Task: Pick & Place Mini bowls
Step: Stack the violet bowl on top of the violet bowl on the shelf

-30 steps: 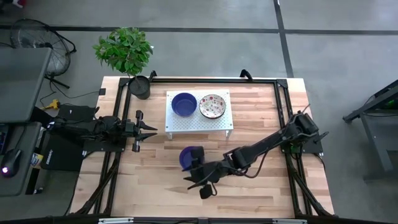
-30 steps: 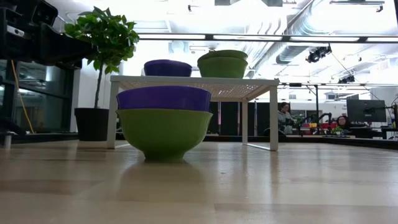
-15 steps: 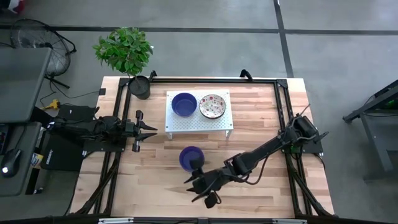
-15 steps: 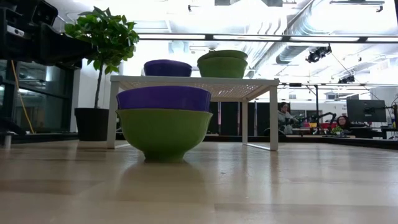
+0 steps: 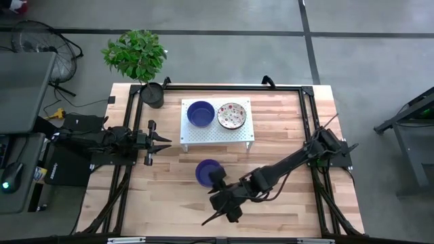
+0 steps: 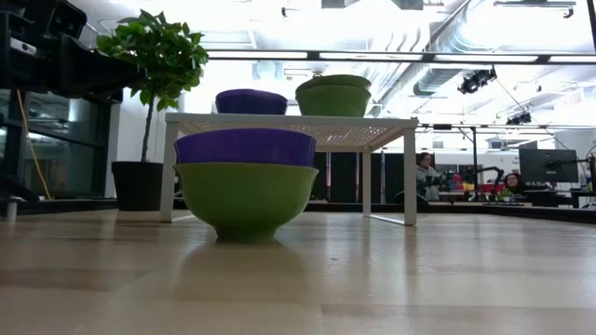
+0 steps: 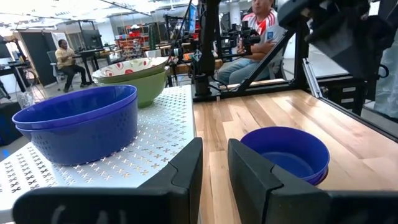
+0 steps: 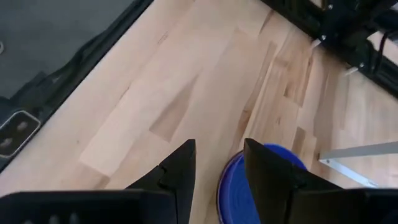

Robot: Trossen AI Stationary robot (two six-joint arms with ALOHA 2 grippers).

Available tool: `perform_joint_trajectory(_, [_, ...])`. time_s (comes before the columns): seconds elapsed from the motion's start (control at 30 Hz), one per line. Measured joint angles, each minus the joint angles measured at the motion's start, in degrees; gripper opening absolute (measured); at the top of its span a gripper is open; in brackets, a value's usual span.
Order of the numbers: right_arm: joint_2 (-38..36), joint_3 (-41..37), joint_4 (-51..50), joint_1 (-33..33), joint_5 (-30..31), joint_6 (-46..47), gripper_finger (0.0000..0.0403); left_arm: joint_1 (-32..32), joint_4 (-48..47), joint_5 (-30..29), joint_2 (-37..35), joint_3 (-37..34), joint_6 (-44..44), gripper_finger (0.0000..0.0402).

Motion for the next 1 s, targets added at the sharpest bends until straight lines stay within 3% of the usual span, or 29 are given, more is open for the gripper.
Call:
perform_joint_trajectory(0.37, [8.9,9.8,-2.5,-2.4,1.4,0.7,0.0124,0.0,0.0,0.0,0.0,0.0,0.0,0.0072])
perform_joint_trajectory(0.67, [15.7,22.8,-12.2,-3.1,2.8,3.7,0.0124,0.0,0.0,0.0,0.0,0.0,0.0,0.0072])
perform_joint_trajectory(0.83, [16.8,24.0,-16.9,-3.5,2.2,7.4,0.0124,0.0,0.0,0.0,0.0,0.0,0.0,0.0072])
perform_joint_trajectory(1.0, [16.8,23.8,-23.0,-3.4,0.0,4.6,0.0124,0.0,0.0,0.0,0.0,0.0,0.0,0.0072])
